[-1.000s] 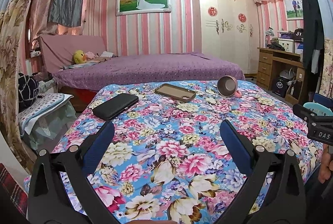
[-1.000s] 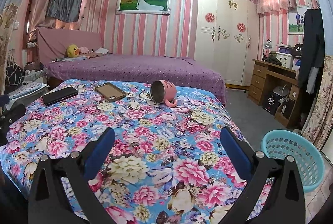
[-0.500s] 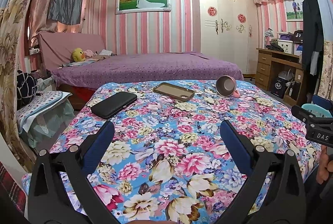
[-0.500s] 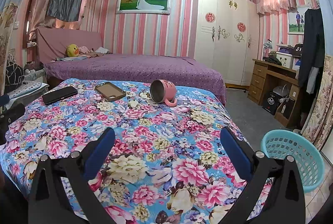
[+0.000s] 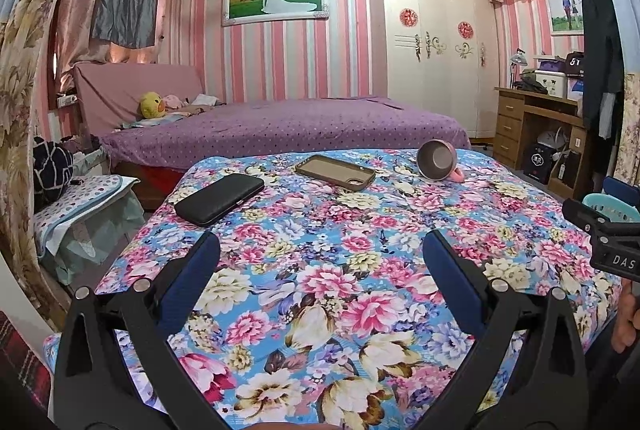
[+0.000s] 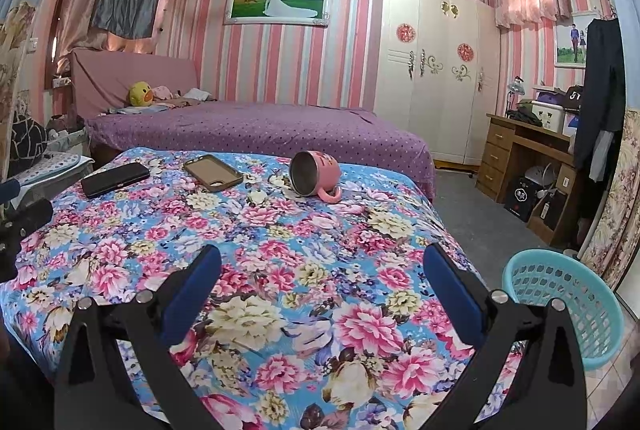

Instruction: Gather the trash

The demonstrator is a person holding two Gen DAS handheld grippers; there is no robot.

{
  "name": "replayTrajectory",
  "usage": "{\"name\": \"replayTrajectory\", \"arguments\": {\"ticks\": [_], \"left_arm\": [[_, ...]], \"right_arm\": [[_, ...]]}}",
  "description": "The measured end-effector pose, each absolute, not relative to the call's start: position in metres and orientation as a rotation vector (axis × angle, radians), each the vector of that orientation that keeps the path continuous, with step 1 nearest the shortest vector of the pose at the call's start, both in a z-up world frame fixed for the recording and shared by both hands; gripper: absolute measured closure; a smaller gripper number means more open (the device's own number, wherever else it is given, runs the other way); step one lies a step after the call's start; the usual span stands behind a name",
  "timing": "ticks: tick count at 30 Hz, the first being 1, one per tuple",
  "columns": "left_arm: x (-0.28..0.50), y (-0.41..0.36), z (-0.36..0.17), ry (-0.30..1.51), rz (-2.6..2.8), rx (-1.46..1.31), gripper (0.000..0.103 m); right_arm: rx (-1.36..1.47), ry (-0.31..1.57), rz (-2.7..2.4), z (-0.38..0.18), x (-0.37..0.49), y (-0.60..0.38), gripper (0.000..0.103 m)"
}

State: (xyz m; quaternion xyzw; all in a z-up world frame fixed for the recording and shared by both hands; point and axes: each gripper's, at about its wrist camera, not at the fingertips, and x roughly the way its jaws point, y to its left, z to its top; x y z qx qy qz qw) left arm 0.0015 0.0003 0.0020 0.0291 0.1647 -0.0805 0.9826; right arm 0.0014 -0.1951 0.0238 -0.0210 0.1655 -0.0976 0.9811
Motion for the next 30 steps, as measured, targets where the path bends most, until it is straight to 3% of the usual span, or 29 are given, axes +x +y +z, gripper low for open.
{"name": "replayTrajectory", "arguments": {"ticks": [30], "left_arm": [[0.0030,0.0010,0.0026,0.334,-0.154,0.057,0.005]], "right_arm": [[-0.031,0.336,-0.203,0.0260,0.0006,-0.1953,0.004]]}}
